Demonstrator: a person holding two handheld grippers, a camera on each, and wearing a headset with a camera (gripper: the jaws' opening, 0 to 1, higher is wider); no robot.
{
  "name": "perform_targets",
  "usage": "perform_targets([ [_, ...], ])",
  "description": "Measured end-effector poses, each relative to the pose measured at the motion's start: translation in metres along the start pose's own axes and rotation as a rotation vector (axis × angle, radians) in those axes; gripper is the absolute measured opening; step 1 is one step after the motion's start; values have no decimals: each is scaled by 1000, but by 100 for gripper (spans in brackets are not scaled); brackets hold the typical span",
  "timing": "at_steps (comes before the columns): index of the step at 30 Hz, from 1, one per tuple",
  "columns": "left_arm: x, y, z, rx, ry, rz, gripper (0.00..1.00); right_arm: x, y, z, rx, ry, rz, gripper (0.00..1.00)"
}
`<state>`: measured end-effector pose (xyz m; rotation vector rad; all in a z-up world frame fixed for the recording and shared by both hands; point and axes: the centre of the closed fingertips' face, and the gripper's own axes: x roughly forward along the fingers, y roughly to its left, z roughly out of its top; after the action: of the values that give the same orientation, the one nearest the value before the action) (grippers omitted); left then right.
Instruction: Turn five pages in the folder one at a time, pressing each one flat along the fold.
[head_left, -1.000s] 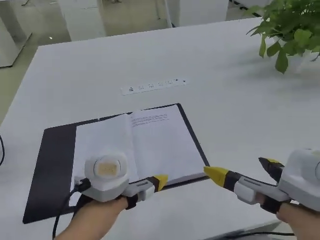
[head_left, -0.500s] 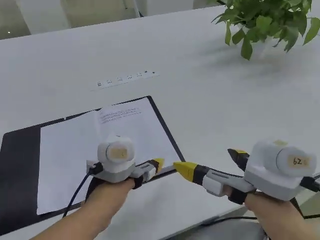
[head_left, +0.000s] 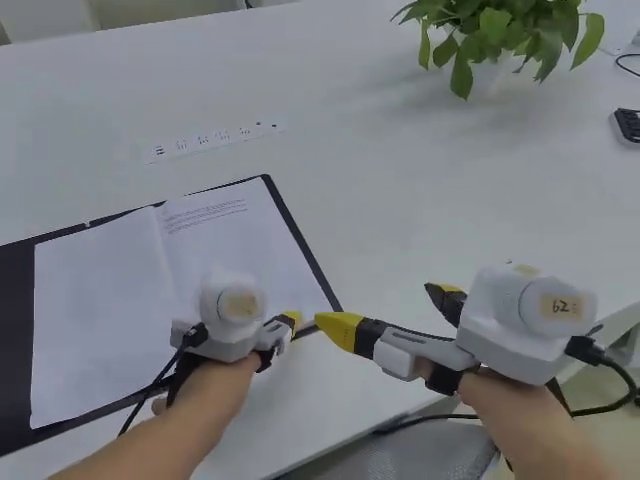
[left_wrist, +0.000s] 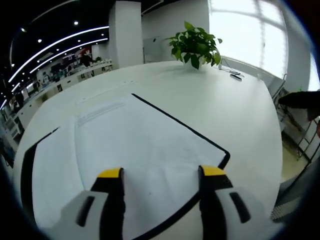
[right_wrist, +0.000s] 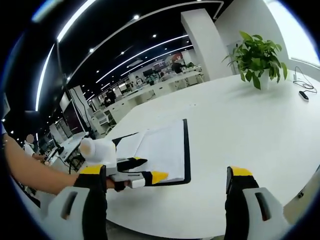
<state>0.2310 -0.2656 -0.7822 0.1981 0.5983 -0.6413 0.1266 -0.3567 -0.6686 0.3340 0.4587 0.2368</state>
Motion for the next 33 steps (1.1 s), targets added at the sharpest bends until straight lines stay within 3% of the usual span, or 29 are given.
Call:
perform_targets([
  [4, -1, 2, -1, 2, -49, 3, 57, 1, -1, 0, 3, 2, 4, 99],
  [8, -2, 0, 1, 15, -69, -15, 43, 4, -2, 0, 5, 4, 5, 99],
  [13, -2, 3, 1, 12, -87, -17, 39, 7, -2, 1, -3, 10, 11, 99],
  [15, -2, 6, 0, 8, -91, -15, 33, 9, -1, 1, -3, 13, 16, 99],
  [23, -2, 9, 1, 13, -107, -6, 24, 17, 0, -2, -19, 40, 36, 97],
  [27, -1, 13, 1, -24, -111, 2, 18, 23, -1, -1, -25, 46, 47, 95],
  [30, 0, 23, 2, -58, -116, 28, 10, 29, 2, 0, -29, 57, 70, 92],
  [33, 0, 20, 1, -45, -115, 21, 8, 40, 7, -2, -36, 72, 102, 87],
])
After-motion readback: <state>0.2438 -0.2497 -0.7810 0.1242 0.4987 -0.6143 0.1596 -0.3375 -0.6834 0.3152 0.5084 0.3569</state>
